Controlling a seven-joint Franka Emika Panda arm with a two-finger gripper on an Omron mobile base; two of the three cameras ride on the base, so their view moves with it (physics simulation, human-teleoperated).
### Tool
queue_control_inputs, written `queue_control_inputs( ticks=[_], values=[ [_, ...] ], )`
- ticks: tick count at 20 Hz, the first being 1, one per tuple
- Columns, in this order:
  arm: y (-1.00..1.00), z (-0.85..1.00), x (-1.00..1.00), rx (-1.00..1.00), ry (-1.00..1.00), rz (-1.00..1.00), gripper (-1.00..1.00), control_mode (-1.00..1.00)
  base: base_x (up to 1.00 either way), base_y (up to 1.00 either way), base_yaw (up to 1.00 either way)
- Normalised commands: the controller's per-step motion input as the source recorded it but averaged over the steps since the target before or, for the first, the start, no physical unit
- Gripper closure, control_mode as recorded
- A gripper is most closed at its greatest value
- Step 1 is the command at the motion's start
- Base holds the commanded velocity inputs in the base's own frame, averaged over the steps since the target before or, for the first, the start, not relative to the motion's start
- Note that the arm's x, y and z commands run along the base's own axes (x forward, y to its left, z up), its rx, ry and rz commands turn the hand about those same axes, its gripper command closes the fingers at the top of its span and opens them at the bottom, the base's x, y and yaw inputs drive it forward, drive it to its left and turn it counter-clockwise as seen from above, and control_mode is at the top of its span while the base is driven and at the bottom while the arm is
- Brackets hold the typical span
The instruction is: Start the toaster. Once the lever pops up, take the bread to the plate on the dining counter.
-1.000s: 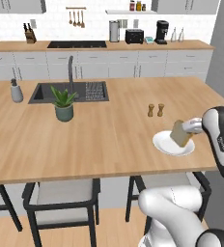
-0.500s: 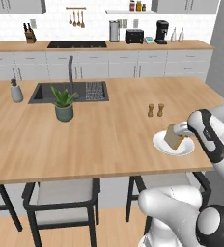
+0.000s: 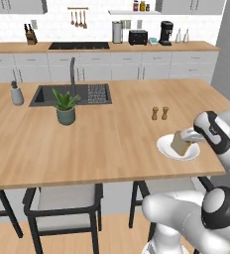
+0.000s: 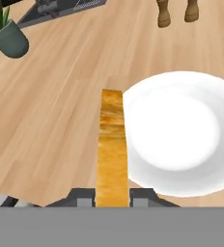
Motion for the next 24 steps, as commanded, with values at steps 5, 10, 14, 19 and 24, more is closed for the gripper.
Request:
queue_control_inputs(
  ticks=[5,10,14,19,24],
  values=[
    [-0.22,-0.19,0.18,0.0,0.0,0.04,1.0,-1.0,0.0,0.0,0.0],
    [-0.01,-0.31,0.29,0.0,0.0,0.01,1.0,-1.0,0.0,0.0,0.0],
    [-0.01,-0.25,0.24,0.0,0.0,0.0,1.0,-1.0,0.0,0.0,0.0],
    [-0.01,-0.2,0.24,0.0,0.0,0.01,1.0,-1.0,0.0,0.0,0.0],
    [-0.11,-0.13,0.23,0.0,0.0,0.03,1.0,-1.0,0.0,0.0,0.0]
  ],
)
